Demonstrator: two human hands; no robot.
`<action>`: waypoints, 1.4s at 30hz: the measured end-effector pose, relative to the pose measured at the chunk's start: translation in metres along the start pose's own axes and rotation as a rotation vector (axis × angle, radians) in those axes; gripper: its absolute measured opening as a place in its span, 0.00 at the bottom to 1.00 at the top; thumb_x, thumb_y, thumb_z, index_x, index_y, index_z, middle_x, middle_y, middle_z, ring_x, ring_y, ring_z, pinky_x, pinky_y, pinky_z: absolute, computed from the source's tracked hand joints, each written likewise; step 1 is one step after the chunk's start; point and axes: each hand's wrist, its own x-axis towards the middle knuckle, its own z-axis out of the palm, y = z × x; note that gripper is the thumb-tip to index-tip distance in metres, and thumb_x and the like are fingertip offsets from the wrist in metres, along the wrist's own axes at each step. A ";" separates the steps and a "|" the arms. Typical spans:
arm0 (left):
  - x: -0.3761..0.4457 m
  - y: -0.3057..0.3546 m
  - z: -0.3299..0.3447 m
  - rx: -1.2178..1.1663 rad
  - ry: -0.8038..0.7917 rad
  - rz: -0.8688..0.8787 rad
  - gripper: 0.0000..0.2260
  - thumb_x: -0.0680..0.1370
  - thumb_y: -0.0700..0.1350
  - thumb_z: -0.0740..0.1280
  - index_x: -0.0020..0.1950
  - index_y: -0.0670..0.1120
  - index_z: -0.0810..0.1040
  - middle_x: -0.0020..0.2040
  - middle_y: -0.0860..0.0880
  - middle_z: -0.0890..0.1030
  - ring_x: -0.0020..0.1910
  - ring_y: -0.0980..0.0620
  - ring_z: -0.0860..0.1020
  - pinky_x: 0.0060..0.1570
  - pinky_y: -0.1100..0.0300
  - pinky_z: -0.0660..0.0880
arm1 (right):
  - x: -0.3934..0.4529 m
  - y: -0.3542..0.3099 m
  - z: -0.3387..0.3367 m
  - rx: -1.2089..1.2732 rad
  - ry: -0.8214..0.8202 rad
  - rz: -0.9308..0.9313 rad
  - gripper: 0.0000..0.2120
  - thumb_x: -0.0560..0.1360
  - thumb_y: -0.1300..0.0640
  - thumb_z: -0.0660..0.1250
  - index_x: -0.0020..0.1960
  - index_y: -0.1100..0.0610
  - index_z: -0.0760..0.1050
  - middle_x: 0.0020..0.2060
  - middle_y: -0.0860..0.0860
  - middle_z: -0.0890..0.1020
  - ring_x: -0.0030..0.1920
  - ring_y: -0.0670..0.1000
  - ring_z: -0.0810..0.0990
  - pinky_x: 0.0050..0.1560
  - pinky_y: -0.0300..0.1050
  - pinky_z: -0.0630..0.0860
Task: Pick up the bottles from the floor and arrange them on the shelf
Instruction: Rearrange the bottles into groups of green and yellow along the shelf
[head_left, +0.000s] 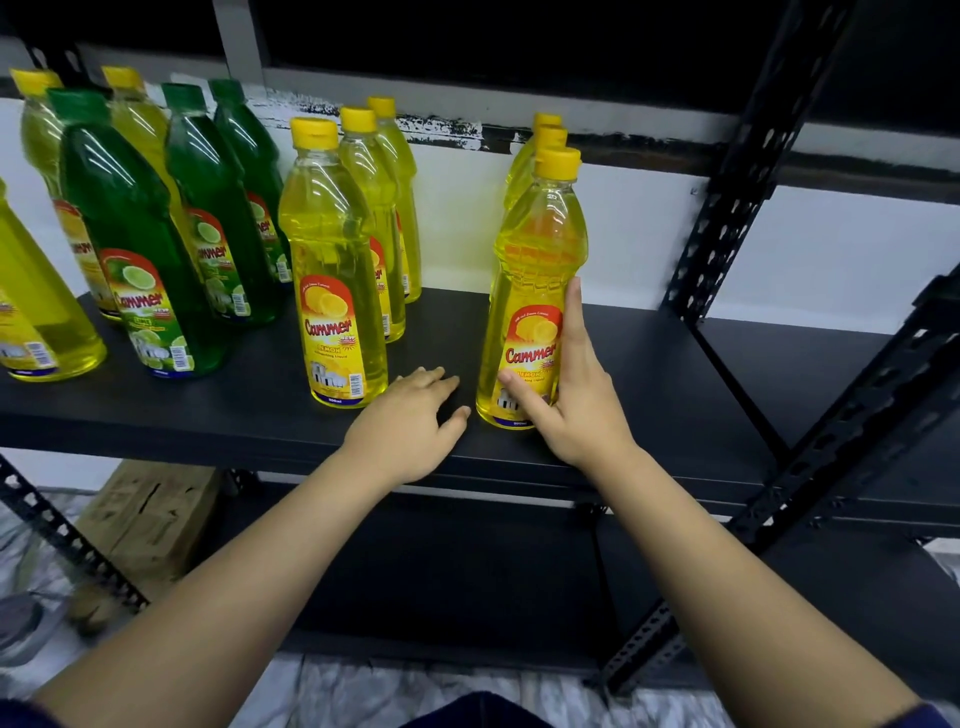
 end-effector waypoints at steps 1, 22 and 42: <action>0.000 0.000 0.000 0.000 0.001 0.002 0.26 0.86 0.58 0.56 0.82 0.51 0.64 0.83 0.49 0.62 0.83 0.48 0.58 0.80 0.52 0.55 | 0.000 0.000 0.000 0.003 0.000 0.000 0.49 0.81 0.38 0.68 0.80 0.32 0.28 0.77 0.48 0.69 0.63 0.39 0.73 0.57 0.37 0.72; 0.001 0.018 -0.007 -0.872 0.129 0.085 0.28 0.78 0.45 0.75 0.76 0.57 0.71 0.64 0.59 0.80 0.63 0.61 0.80 0.62 0.59 0.79 | -0.004 0.002 -0.013 0.126 0.049 -0.031 0.45 0.80 0.43 0.72 0.80 0.26 0.42 0.74 0.41 0.74 0.69 0.39 0.77 0.63 0.49 0.82; -0.024 0.005 -0.032 -0.337 0.247 0.001 0.32 0.81 0.63 0.64 0.82 0.52 0.64 0.78 0.50 0.70 0.77 0.52 0.69 0.72 0.49 0.72 | -0.033 0.052 -0.052 -0.127 -0.124 0.241 0.33 0.82 0.29 0.54 0.84 0.37 0.57 0.82 0.48 0.66 0.83 0.48 0.60 0.81 0.52 0.61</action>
